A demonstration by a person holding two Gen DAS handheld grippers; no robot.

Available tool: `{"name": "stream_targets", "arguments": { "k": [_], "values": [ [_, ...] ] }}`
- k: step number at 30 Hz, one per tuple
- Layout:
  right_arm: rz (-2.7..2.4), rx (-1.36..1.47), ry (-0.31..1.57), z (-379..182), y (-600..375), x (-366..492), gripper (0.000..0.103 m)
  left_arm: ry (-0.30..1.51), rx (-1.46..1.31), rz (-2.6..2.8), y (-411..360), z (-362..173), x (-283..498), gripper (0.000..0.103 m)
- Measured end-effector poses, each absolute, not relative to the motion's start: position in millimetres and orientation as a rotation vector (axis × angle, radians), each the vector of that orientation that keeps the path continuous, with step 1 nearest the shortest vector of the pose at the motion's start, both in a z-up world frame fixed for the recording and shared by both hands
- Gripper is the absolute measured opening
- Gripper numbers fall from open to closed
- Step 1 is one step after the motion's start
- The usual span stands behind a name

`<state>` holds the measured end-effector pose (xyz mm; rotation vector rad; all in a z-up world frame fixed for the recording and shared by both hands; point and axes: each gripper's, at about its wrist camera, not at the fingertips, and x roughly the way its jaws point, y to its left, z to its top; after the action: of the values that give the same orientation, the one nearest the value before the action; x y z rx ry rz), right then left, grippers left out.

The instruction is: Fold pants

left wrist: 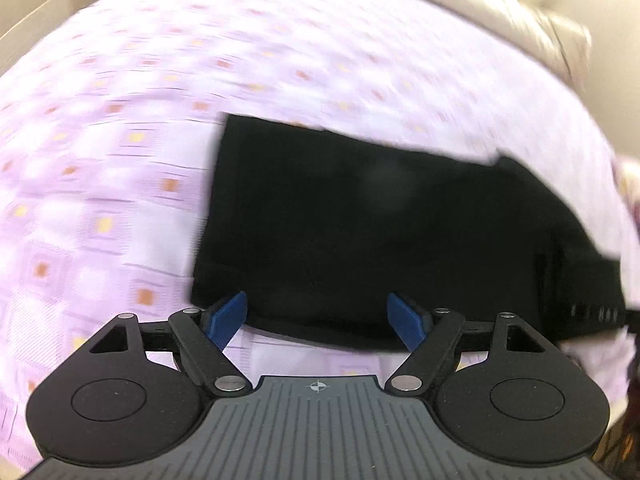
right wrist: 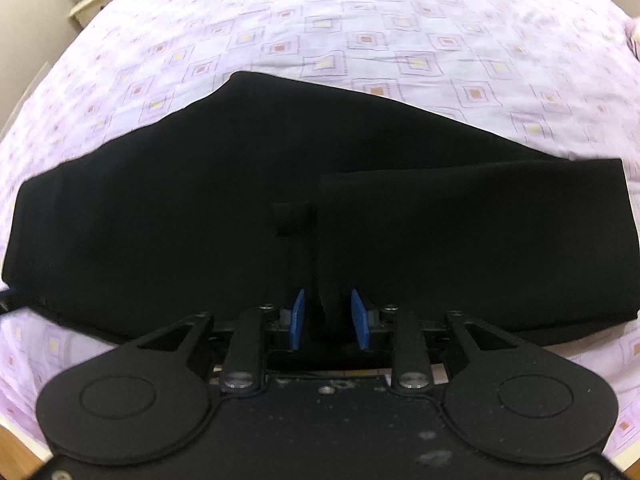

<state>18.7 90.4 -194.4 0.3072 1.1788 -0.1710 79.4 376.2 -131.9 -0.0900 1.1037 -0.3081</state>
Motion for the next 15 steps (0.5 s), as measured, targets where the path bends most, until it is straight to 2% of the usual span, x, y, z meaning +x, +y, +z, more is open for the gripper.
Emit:
{"name": "stream_targets", "arguments": {
  "k": [3, 9, 15],
  "values": [
    [-0.159, 0.299, 1.180, -193.7, 96.9, 22.5, 0.031, 1.090, -0.178, -0.265, 397.6, -133.3, 81.6, 0.077],
    [-0.156, 0.288, 1.196, -195.2, 96.9, 31.8, 0.032, 1.185, -0.214, -0.238, 409.4, -152.1, 93.8, 0.077],
    [-0.155, 0.280, 1.200, -193.9, 102.6, 29.1, 0.032, 1.157, -0.322, -0.235, 412.6, -162.0, 102.7, 0.091]
  ]
}}
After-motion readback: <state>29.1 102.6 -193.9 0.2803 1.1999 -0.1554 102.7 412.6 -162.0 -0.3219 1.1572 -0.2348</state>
